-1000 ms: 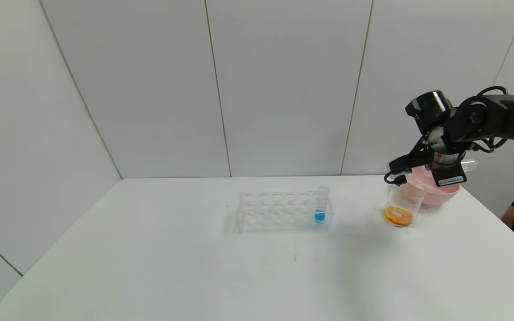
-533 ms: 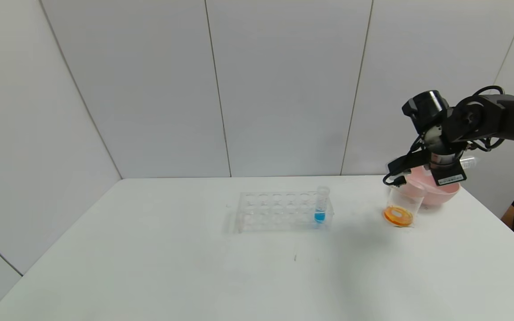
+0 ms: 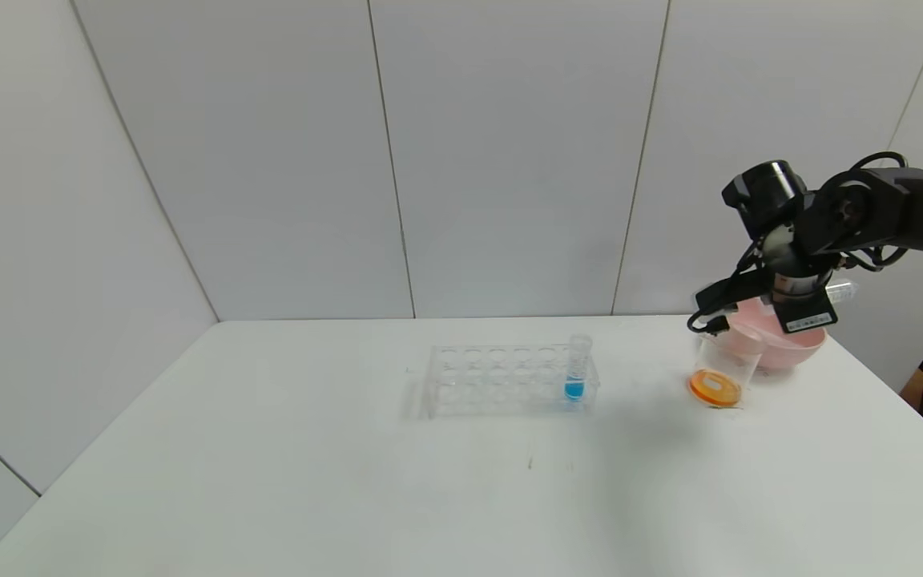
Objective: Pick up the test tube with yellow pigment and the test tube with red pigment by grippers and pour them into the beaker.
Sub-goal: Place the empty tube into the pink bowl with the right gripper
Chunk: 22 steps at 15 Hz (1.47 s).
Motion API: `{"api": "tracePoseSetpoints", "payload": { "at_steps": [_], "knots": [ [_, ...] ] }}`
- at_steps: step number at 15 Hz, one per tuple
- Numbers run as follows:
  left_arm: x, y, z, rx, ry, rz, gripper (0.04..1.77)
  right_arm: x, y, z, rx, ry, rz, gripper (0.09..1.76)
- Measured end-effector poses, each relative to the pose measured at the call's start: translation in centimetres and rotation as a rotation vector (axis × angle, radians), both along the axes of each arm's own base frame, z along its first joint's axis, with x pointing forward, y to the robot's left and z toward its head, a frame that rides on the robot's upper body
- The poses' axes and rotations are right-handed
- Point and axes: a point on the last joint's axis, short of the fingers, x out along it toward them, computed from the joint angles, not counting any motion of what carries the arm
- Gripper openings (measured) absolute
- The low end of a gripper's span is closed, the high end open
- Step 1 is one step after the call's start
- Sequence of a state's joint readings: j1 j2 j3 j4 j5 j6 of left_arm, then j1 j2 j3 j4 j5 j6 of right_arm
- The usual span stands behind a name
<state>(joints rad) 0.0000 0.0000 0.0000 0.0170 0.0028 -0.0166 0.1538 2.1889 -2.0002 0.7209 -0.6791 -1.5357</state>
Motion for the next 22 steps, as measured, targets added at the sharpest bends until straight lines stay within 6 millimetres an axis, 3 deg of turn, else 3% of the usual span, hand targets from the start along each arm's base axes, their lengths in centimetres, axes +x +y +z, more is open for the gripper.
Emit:
{"api": "tracePoseSetpoints", "payload": {
  "at_steps": [3, 7, 10, 14, 16, 19, 22],
  "knots": [
    [0.0, 0.0, 0.0, 0.000, 0.000, 0.000, 1.72, -0.2, -0.7, 0.5, 0.142, -0.021, 0.033, 0.49],
    [0.0, 0.0, 0.0, 0.000, 0.000, 0.000, 1.72, -1.4, -3.3, 1.4, 0.598, -0.038, -0.009, 0.49],
    [0.0, 0.0, 0.0, 0.000, 0.000, 0.000, 1.72, -3.4, -6.8, 2.9, 0.900, -0.023, 0.009, 0.49],
    [0.0, 0.0, 0.0, 0.000, 0.000, 0.000, 1.72, -7.4, -11.2, 4.2, 1.174, -0.041, -0.057, 0.49],
    [0.0, 0.0, 0.0, 0.000, 0.000, 0.000, 1.72, -9.2, -12.5, 4.5, 1.329, -0.048, -0.070, 0.49],
    [0.0, 0.0, 0.0, 0.000, 0.000, 0.000, 1.72, -11.5, -14.3, 5.0, 1.419, -0.091, -0.142, 0.49],
    [0.0, 0.0, 0.0, 0.000, 0.000, 0.000, 1.72, -13.1, -15.9, 4.1, 1.520, -0.118, -0.182, 0.49]
  ]
}}
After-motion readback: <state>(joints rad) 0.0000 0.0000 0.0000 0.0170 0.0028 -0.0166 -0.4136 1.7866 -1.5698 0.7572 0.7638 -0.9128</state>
